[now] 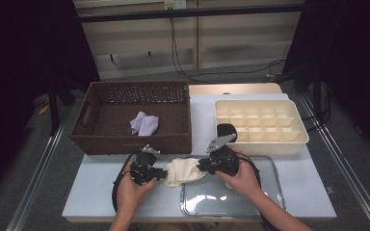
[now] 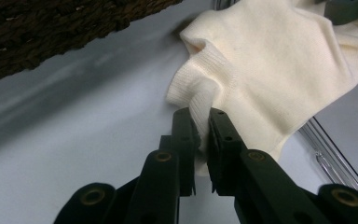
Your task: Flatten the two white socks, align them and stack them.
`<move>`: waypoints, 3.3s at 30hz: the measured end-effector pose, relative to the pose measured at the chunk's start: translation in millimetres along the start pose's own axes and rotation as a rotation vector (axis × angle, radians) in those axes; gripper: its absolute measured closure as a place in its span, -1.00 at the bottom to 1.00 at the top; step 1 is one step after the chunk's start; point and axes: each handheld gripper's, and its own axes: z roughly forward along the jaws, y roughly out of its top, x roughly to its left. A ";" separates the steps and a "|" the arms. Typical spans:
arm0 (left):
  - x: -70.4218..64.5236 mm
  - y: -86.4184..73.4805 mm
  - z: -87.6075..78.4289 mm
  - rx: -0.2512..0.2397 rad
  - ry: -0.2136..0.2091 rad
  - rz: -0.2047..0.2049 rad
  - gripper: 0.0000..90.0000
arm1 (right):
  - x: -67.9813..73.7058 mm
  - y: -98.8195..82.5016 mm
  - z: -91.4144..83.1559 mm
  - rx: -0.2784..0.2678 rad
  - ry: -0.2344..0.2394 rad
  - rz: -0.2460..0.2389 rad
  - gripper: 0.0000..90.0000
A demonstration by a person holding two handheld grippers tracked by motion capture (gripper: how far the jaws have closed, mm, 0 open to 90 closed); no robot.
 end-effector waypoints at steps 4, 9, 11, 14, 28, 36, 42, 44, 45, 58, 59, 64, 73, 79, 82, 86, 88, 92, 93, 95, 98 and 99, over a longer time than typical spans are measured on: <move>-0.4 -0.1 -0.1 0.000 0.002 -0.002 0.83 | -3.9 -6.8 -6.2 0.006 -0.016 0.004 0.89; 0.4 -0.5 -0.2 -0.002 -0.002 -0.004 0.83 | -5.6 -12.4 -7.1 0.012 -0.003 0.010 0.97; 1.1 -1.2 -0.1 -0.009 -0.008 -0.011 0.83 | -5.2 -12.4 -7.7 0.015 -0.013 0.008 0.97; 1.6 -1.4 -0.3 -0.009 -0.011 -0.013 0.83 | -5.0 -10.3 -10.1 -0.006 -0.018 0.014 0.85; 0.9 -0.7 -0.3 -0.003 -0.006 -0.007 0.83 | 7.5 7.8 -0.7 -0.026 0.016 -0.003 0.63; -0.1 -0.1 -0.7 -0.004 -0.003 -0.009 0.83 | 9.0 1.3 12.5 0.003 0.020 -0.016 1.00; -0.1 1.7 -8.1 -0.034 -0.028 -0.024 0.83 | 9.6 4.6 7.7 0.011 0.012 -0.004 1.00; -0.1 2.7 -10.5 -0.039 -0.041 -0.019 0.82 | 9.6 6.5 3.0 -0.006 0.015 0.004 1.00; -0.9 3.3 -11.3 -0.044 -0.044 -0.021 0.82 | 8.9 7.8 0.5 -0.013 0.016 -0.003 1.00; -2.1 3.1 -5.3 -0.002 -0.083 -0.019 0.70 | 4.4 0.0 -9.5 -0.011 0.026 -0.001 1.00; -2.0 2.9 -6.4 -0.006 -0.075 -0.022 0.67 | 4.3 -1.5 -8.0 -0.009 0.027 0.007 1.00; -0.6 4.6 -16.9 -0.046 -0.053 -0.023 0.49 | 3.4 -2.8 -6.2 -0.007 0.031 0.000 1.00; -4.0 8.7 -18.1 -0.115 -0.022 -0.008 0.49 | 5.4 -3.8 -1.6 0.000 0.031 0.003 1.00; -6.6 9.8 0.1 -0.063 -0.009 0.015 0.58 | 4.6 -3.7 -1.5 -0.001 0.036 0.000 1.00; -7.3 8.9 3.2 -0.033 -0.030 0.027 0.72 | 4.5 -4.1 -2.3 0.003 0.033 -0.002 1.00; -11.0 8.0 5.8 -0.022 -0.020 0.044 0.73 | 3.8 -2.7 -5.3 -0.020 0.045 0.019 0.92; -11.2 7.2 5.3 -0.029 -0.019 0.038 0.73 | 4.7 -0.2 -7.1 -0.043 0.044 0.019 0.83; -11.4 6.4 5.8 -0.030 -0.021 0.042 0.72 | 8.0 4.8 -9.0 -0.064 0.040 0.012 0.77; -11.6 6.6 5.9 -0.028 -0.020 0.044 0.72 | 8.4 5.8 -9.0 -0.069 0.045 0.014 0.77; -11.7 6.2 6.3 -0.029 -0.021 0.044 0.72 | 9.4 7.7 -8.5 -0.070 0.044 0.020 0.80; -11.3 5.5 6.3 -0.033 -0.025 0.042 0.72 | 11.3 9.1 -6.4 -0.070 0.049 0.023 0.90; -11.5 5.5 6.4 -0.034 -0.024 0.043 0.72 | 12.0 9.1 -5.1 -0.074 0.053 0.019 0.94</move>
